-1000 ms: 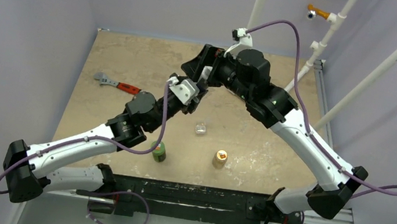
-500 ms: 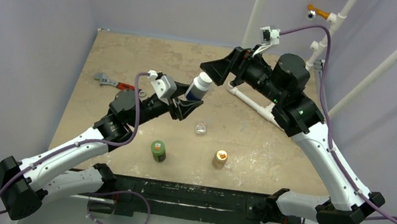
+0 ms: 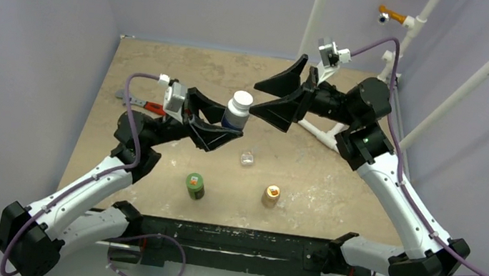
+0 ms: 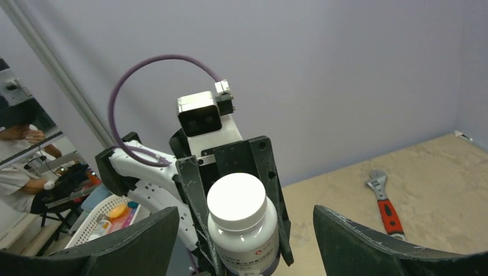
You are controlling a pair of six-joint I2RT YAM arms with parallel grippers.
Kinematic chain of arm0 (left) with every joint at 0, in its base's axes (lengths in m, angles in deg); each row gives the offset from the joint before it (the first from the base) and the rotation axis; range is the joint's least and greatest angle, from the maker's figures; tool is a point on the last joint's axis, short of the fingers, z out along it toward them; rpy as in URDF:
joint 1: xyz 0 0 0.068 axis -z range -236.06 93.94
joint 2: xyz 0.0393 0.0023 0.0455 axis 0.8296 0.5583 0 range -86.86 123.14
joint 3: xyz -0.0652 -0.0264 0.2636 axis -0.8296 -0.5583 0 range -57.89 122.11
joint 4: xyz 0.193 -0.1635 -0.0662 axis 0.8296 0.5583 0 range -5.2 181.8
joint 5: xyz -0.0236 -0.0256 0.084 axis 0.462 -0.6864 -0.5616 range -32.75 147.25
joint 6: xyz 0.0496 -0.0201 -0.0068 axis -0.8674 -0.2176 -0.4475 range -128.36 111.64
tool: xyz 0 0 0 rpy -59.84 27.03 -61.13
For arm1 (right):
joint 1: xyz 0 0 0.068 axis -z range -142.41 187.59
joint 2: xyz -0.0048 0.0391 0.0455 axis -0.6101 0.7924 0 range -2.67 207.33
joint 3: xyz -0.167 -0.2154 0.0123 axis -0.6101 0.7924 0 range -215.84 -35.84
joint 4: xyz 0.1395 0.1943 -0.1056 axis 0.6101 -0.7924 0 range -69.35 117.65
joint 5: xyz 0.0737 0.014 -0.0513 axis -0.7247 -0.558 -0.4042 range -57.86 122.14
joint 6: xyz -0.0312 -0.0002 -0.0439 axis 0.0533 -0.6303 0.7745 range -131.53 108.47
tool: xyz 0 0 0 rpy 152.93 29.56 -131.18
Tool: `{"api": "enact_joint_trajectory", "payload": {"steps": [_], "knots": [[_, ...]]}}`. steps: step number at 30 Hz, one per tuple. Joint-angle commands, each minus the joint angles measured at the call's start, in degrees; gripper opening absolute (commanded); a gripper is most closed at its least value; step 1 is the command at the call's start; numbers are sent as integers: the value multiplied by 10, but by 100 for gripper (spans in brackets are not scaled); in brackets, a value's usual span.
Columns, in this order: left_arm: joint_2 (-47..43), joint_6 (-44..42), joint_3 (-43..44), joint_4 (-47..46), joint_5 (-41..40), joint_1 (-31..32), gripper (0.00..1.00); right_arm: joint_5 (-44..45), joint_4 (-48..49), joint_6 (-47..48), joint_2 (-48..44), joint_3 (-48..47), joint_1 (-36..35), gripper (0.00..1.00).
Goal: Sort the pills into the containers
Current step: Screw the lid of the pill bottle onto the pill bottle.
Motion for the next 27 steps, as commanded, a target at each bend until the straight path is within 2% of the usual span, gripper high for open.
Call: {"api": "enact_joint_trajectory", "payload": {"steps": [1, 8, 21, 27], "knots": [[13, 87, -2, -111, 59, -11, 0, -58, 85, -31, -6, -2, 0, 85], [35, 117, 6, -148, 75, -14, 0, -56, 80, -32, 7, -13, -8, 82], [49, 125, 8, -154, 79, -15, 0, -24, 34, 2, 22, -44, -42, 63], [55, 128, 7, -159, 79, -17, 0, -11, 30, 2, 19, -41, -43, 49]]}}
